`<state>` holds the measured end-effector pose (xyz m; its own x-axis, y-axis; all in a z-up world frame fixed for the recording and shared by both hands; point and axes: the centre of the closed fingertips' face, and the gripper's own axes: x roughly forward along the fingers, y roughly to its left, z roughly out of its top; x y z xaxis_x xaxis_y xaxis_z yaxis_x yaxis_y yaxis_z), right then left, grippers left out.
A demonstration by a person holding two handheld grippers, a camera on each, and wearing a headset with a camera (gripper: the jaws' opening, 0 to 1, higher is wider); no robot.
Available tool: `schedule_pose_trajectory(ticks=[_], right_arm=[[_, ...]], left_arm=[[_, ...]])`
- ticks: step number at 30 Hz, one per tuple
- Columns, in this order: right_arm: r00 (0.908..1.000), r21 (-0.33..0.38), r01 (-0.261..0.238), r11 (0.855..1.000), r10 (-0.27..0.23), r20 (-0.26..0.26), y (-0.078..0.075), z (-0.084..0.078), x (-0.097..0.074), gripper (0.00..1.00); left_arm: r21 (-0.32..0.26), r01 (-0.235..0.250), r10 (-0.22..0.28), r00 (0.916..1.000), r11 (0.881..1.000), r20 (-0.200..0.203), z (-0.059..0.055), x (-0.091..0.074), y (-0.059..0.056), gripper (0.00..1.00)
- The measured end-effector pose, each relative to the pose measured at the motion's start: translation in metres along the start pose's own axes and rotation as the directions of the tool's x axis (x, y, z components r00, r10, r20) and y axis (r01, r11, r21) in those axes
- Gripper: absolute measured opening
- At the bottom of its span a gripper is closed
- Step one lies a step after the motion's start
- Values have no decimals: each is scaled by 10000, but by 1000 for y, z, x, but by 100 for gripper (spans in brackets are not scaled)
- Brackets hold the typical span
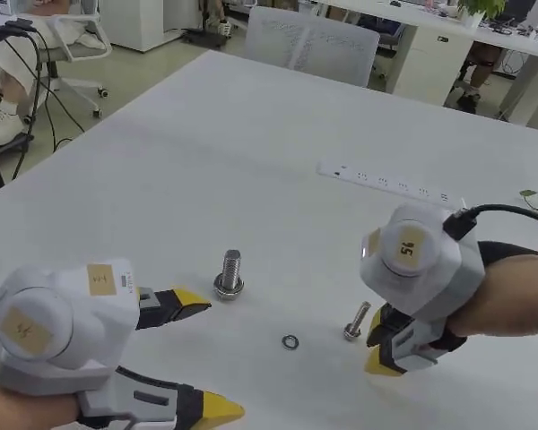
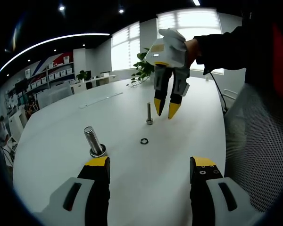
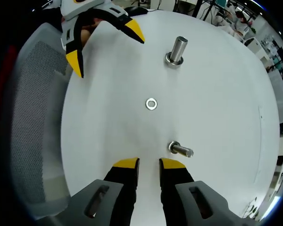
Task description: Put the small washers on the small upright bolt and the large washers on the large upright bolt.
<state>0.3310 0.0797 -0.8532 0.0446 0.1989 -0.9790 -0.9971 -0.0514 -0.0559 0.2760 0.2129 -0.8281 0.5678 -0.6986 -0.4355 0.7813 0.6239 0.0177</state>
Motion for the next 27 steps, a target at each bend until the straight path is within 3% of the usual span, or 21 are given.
schedule_pose_trajectory(ticks=[18,27], right_arm=[[9989,-608,-142,9981,169,442,12,38,0,19],[9989,-1071,-145,9941,191,426,11,58,6,19]], left_arm=[[24,-111,111,9999,9999,65,0,-1,2,68],[31,-101,101,9999,9999,61,0,-1,1,68]])
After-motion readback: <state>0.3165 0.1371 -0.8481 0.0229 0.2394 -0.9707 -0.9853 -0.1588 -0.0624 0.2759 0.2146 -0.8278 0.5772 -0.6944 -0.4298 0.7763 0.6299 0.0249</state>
